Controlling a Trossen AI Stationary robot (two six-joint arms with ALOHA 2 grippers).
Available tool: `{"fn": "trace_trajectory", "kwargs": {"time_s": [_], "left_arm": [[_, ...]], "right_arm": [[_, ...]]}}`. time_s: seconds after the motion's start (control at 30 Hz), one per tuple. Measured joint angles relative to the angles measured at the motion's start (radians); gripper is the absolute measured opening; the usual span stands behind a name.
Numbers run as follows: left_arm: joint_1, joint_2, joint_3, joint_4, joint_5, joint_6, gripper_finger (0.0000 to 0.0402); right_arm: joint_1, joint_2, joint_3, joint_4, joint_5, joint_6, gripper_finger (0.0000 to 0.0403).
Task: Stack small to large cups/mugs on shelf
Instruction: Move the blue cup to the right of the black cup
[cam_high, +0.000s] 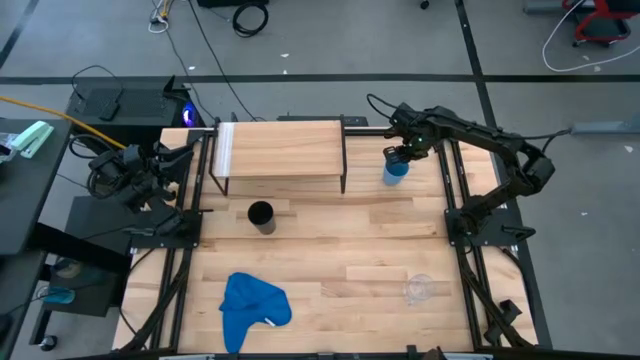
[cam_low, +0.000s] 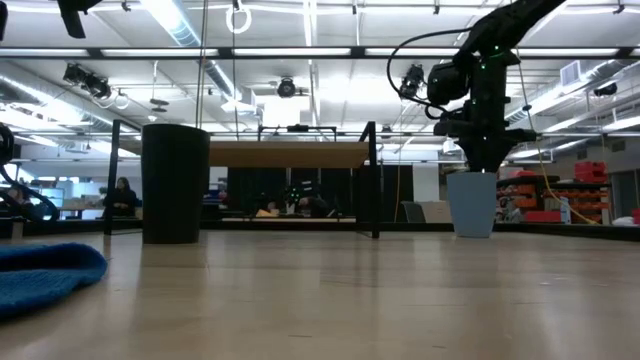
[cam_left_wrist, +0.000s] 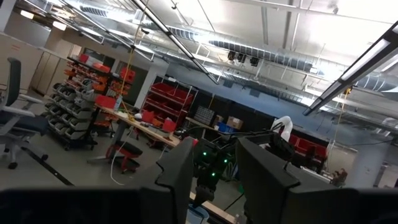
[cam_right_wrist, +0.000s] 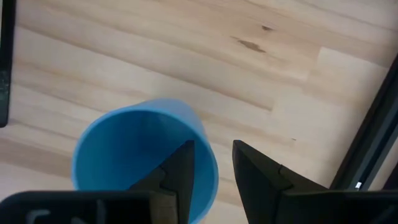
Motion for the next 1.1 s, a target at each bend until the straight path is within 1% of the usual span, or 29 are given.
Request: {"fn": "trace_trajectory", "kwargs": {"time_s": [0.27, 0.5, 0.63, 0.87, 0.93, 1.1], "left_arm": [[0.000, 0.000, 0.000, 0.000, 0.000, 0.000, 0.0129], [0.000, 0.000, 0.000, -0.005, -0.002, -0.019, 0.0129], [0.000, 0.000, 0.000, -0.011, -0.011, -0.019, 0.0132], [0.000, 0.000, 0.000, -0.011, -0.014, -0.018, 0.0126], [0.000, 0.000, 0.000, -0.011, -0.014, -0.018, 0.0124], [0.000, 0.000, 0.000, -0.011, -0.014, -0.018, 0.0125]], "right_arm": [[0.038, 0.037, 0.000, 0.001, -0.001, -0.001, 0.0116], [0.039, 0.053, 0.000, 0.003, 0.032, -0.002, 0.0111], [0.039, 0.053, 0.000, 0.003, 0.032, -0.003, 0.0087], [0.039, 0.053, 0.002, 0.005, 0.031, -0.013, 0.0015], [0.039, 0.052, 0.003, 0.006, 0.031, -0.018, 0.0009], [0.044, 0.049, 0.003, 0.006, 0.017, -0.036, 0.0014]]}}
